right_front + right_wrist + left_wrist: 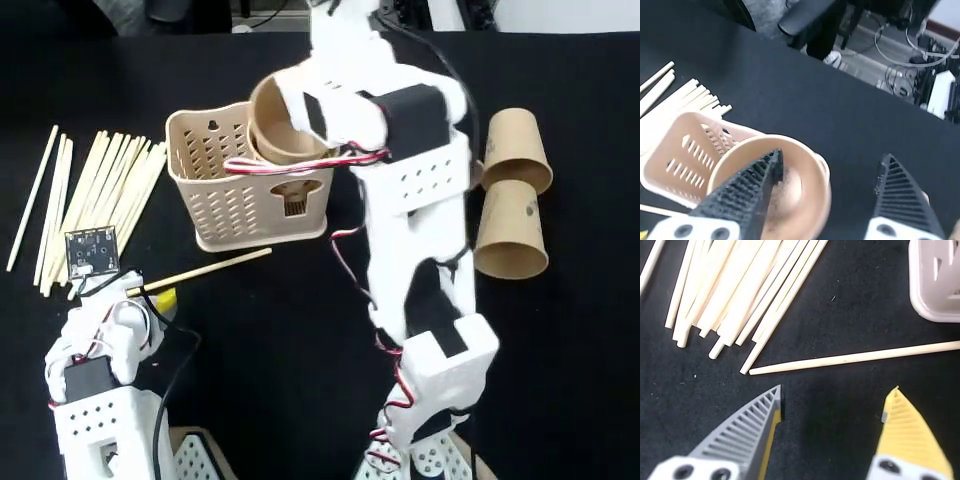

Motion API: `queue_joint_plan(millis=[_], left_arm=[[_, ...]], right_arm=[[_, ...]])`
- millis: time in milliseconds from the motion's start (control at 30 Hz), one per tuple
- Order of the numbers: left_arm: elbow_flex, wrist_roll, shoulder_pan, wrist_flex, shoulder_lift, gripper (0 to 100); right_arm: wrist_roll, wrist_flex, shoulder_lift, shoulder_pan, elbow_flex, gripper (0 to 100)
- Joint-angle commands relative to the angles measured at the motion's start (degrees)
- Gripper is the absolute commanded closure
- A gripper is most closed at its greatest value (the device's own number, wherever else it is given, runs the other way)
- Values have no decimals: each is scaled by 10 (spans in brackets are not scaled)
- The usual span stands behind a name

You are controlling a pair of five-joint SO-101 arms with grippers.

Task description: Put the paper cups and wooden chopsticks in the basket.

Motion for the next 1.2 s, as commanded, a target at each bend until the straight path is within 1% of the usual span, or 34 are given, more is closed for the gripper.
queue_joint_plan(millis=[0,100,167,200,267,367,500,633,867,1067,1167], left_arm=[[-2,-3,2,-7,-3,685],[-2,-3,2,-8,-3,685],[-2,-3,2,-7,-3,685],[-2,-3,2,-7,-3,685],[-2,-3,2,-7,-3,685],[-2,-3,3,-7,-3,685],[-2,-3,3,-6,-3,685],[-2,-3,3,-6,-3,685],[-2,-3,4,-8,-3,685],[1,-3,5,-9,-3,685],[3,-3,5,-10,-3,685]], right_arm=[[4,-40,-4,-14,9,698],[4,-50,-8,-12,14,699],[6,-37,-11,6,3,700],[19,-20,-15,18,-7,701],[85,25,-16,38,-17,701],[249,104,-15,63,-9,701],[359,98,-36,156,64,701],[445,95,-56,230,155,701],[560,96,-124,339,291,701],[693,89,-281,402,484,701],[718,34,-366,433,596,701]])
